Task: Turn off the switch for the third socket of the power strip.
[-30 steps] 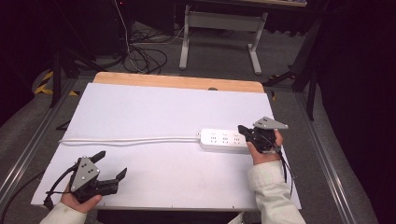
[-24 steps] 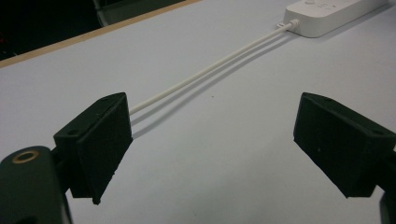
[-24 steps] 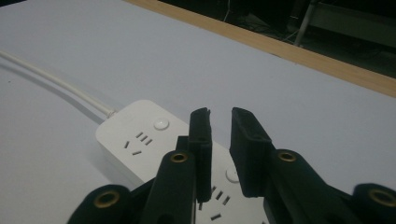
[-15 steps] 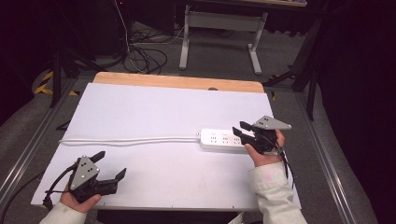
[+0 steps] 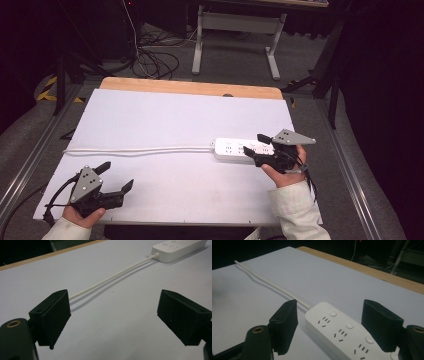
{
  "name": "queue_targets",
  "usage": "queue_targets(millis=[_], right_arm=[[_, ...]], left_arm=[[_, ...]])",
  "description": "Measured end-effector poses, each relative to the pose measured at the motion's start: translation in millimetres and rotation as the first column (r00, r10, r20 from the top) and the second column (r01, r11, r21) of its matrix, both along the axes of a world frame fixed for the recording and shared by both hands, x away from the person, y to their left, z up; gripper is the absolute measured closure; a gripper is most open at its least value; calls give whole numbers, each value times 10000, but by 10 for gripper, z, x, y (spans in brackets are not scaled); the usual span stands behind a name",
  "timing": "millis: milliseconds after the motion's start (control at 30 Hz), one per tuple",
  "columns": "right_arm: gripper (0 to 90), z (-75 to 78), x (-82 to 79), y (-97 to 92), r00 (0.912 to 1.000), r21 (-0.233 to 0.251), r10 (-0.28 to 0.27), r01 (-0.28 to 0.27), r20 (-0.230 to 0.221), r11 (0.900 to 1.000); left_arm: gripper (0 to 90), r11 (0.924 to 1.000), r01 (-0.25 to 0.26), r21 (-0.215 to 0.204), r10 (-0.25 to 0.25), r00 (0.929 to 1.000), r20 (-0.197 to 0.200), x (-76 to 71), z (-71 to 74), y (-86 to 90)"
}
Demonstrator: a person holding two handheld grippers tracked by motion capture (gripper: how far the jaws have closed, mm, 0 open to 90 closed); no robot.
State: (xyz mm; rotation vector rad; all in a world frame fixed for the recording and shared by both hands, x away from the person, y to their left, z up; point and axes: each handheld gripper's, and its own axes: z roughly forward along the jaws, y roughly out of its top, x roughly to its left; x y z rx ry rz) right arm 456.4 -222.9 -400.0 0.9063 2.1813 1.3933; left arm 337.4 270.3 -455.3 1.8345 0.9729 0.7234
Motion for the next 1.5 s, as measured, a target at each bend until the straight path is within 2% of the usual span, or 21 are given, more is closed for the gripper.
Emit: queue_targets(millis=[167, 267, 433, 567, 867, 967, 1100, 1167, 1233, 1400, 1500], right_arm=[[263, -18, -123, -36, 9991, 386, 386, -379, -182, 9985], [259, -52, -185, -70, 9975, 645, 631, -609, -317, 9961], [248, -135, -253, -104, 9932, 958, 1017, -961, -559, 9908], [239, -221, -291, -120, 9933, 632, 1017, -982, -552, 9932], [238, -414, -317, -135, 9894, 499, 1279, -1246, -682, 9909], [238, -452, -328, -143, 9901, 488, 1279, -1251, -585, 9909], [238, -505, -347, -141, 9914, 233, 1216, -1206, -475, 9924], [238, -541, -354, -133, 9922, -57, 1105, -1110, -581, 9938], [239, -592, -353, -128, 9914, -147, 1103, -1116, -701, 9936], [239, -697, -359, -129, 9873, -25, 1154, -1163, -1092, 9932], [239, -758, -369, -135, 9855, 36, 1121, -1126, -1273, 9936]], left_arm=[[119, 10000, 0, 15, 0, 9999, 145, -8, 0, -3], [118, 9998, 5, -209, -2, 9999, 147, -7, 1, 7], [112, 9997, -111, -237, 116, 9997, 209, -9, -1, 16], [111, 9999, -96, -95, 99, 9996, 253, -13, -5, 5], [112, 9999, -114, -52, 115, 9995, 302, -12, -13, 7], [111, 9999, -114, -119, 117, 9995, 276, -12, -18, 6], [111, 9999, -165, -32, 166, 9994, 306, -14, -27, 13], [112, 9998, -173, -34, 174, 9993, 321, -17, -31, 12], [111, 9998, -183, -1, 183, 9993, 329, -16, -35, 13], [111, 9997, -213, 138, 207, 9989, 410, -11, -42, 21], [111, 9997, -227, 56, 224, 9990, 390, -6, -47, 20]])
